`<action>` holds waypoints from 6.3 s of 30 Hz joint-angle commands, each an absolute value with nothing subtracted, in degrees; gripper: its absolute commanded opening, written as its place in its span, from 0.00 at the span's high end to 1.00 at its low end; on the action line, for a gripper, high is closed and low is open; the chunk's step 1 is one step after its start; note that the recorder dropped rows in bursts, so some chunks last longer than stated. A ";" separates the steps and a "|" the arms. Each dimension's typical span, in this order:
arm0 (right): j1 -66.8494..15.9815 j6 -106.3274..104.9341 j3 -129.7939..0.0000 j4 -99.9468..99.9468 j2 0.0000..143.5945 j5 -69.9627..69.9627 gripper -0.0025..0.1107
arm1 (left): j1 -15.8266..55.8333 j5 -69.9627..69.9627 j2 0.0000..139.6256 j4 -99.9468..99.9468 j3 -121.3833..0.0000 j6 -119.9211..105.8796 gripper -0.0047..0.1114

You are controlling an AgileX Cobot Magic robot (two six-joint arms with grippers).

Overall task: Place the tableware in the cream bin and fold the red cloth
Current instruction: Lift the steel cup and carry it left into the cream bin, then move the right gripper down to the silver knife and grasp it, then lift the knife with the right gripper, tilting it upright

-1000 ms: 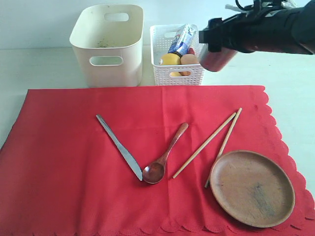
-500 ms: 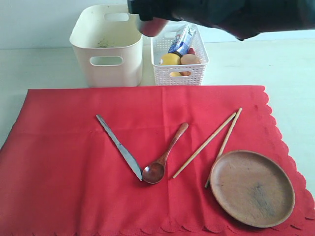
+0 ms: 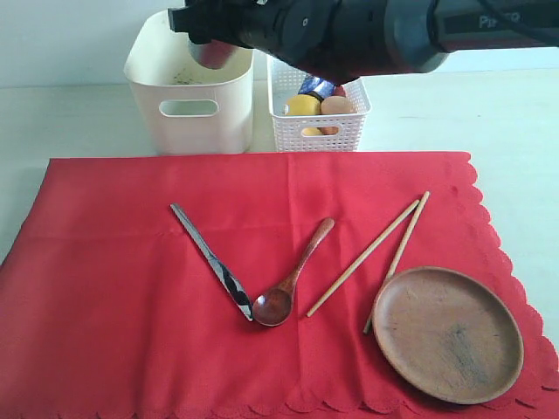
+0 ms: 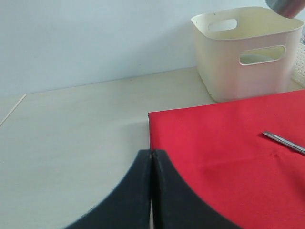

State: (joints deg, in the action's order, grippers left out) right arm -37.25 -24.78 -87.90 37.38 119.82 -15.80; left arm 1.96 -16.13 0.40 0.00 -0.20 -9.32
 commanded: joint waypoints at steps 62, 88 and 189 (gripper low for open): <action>-30.46 -31.24 -57.81 32.54 88.18 18.15 0.98 | 1.86 -15.75 0.00 0.00 0.00 -8.98 0.96; -44.96 -48.35 -58.00 45.28 105.41 22.12 0.71 | 1.86 -15.75 0.00 0.00 0.00 -8.98 0.96; -48.33 -23.95 -77.07 8.52 121.74 19.25 0.98 | 1.86 -15.75 0.00 0.00 0.00 -8.98 0.96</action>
